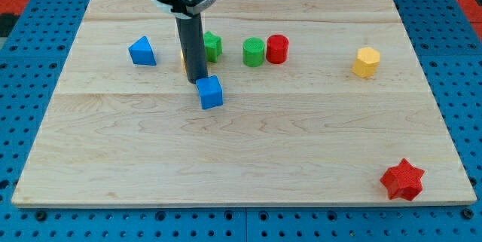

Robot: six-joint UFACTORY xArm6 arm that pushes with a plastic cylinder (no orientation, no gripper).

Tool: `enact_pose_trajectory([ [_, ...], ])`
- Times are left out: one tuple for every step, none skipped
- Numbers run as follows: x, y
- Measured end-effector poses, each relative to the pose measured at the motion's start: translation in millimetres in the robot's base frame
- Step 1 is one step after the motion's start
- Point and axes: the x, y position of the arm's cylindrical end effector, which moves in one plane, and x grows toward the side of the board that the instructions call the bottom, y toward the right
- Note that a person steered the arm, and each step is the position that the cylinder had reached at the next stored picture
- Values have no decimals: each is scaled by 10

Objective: Move the blue cube towards down

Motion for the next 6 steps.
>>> enact_pose_trajectory([
  [-11,417],
  [-12,669],
  [77,533],
  [162,62],
  [313,-231],
  [315,136],
])
